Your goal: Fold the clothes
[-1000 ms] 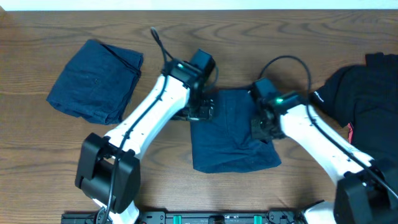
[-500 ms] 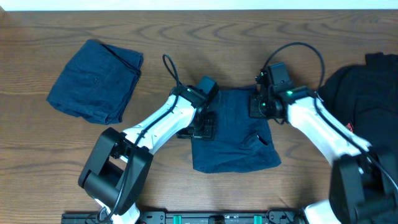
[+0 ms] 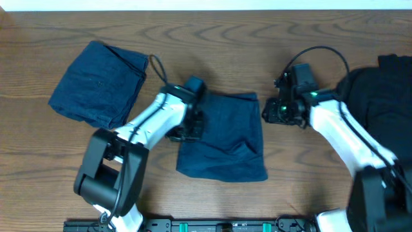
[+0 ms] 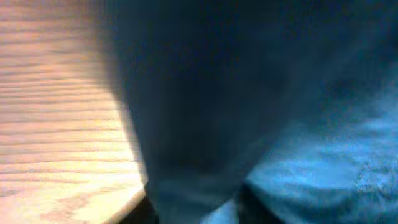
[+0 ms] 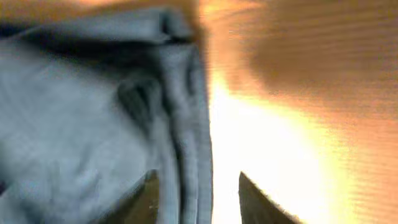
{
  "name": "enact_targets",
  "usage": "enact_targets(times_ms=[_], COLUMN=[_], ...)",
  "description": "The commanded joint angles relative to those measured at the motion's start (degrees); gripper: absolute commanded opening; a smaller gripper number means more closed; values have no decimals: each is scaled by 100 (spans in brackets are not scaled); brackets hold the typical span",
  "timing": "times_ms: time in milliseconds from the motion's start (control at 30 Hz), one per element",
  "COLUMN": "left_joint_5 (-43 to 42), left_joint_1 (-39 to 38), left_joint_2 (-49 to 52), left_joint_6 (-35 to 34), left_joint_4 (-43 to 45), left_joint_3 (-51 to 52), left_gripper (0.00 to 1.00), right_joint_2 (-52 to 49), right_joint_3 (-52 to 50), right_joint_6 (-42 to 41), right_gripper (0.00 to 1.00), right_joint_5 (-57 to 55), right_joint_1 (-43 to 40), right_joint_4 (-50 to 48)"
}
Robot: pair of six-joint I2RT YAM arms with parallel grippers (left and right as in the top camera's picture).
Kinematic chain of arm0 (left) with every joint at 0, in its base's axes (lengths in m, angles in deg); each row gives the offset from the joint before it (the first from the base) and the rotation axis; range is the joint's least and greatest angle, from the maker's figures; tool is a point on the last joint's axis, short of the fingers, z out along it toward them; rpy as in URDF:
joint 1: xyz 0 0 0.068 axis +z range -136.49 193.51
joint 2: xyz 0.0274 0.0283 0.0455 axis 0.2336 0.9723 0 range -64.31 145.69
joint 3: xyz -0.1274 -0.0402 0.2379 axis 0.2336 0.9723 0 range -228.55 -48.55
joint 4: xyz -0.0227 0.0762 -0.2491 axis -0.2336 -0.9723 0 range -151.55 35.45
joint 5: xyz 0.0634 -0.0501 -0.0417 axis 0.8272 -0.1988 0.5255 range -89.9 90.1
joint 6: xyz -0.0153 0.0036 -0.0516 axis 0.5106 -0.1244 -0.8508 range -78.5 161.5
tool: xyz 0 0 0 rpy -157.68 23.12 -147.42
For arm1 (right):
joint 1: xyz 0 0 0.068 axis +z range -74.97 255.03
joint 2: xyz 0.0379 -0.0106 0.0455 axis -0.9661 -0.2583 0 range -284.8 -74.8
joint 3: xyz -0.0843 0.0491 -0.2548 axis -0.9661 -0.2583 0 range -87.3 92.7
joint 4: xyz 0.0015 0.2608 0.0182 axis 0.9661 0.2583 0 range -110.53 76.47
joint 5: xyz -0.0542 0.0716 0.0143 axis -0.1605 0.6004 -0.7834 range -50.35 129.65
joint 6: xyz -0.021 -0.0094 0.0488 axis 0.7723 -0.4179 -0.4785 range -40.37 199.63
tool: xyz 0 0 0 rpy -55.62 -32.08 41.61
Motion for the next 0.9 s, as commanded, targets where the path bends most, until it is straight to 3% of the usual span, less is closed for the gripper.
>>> enact_targets(times_ms=[0,167,333,400,600,733,867], left_joint_5=[-485,-748,-745,-745,-750,-1261,-1432], left_joint_1=[221,251,278,278,267,203,-59], left_joint_2=[-173,-195,-387,-568,-1043,-1029,-1003], left_joint_6=[219,249,304,304,297,297,297], left_joint_4=[-37,-42,-212,-212,-151,-50,372], left_joint_3=[-153,-186,-387,-439,-468,-437,-299], left_gripper=[55,64,68,73,85,85,85], right_joint_2=[315,208,0,-94,-142,-140,-140], right_joint_3=[0,-61,-116,-116,-114,-114,-114], right_joint_6=[658,706,323,83,-483,-708,-1547], right_gripper=[48,54,54,49,1,1,1], right_joint_5=[1279,1576,1521,1228,-122,-273,-726], right_joint_1=[85,599,1187,1377,1434,1137,901], right_joint_4=[295,697,758,857,1456,1602,1840])
